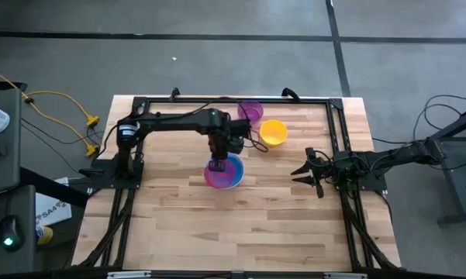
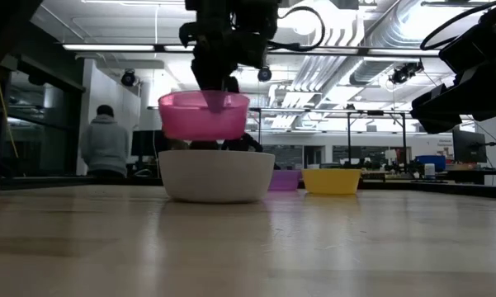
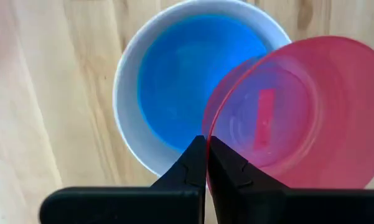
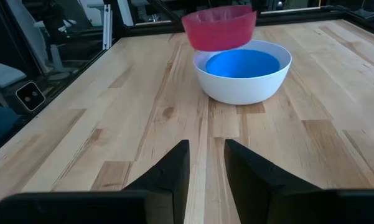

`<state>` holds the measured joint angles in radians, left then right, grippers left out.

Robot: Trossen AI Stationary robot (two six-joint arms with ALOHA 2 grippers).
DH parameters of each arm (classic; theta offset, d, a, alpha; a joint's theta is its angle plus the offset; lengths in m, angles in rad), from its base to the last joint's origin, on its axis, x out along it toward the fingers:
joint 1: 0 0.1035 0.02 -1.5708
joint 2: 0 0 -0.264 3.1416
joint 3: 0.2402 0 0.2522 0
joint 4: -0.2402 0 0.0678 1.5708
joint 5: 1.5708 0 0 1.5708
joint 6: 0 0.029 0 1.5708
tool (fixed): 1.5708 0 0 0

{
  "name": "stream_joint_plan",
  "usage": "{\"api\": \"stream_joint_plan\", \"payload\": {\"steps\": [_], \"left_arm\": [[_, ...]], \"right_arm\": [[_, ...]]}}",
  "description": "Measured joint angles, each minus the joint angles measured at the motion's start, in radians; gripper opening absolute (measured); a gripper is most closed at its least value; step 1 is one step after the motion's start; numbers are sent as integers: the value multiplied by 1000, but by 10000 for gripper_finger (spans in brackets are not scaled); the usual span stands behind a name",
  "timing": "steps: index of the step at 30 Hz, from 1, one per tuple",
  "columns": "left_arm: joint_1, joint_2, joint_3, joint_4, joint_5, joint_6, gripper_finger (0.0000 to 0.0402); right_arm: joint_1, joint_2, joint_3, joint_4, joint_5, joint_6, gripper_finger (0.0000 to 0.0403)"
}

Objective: Nest bowls inside each other
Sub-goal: Stack the pink bowl on the blue bowl

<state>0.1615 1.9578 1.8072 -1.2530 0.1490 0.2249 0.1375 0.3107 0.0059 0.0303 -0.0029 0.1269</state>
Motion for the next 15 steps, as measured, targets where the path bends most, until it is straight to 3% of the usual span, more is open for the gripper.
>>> {"api": "stream_joint_plan", "payload": {"steps": [15], "left_arm": [[46,27,-1,34,7,18,0]], "right_arm": [[0,0,0,2,0,0,94]]}}
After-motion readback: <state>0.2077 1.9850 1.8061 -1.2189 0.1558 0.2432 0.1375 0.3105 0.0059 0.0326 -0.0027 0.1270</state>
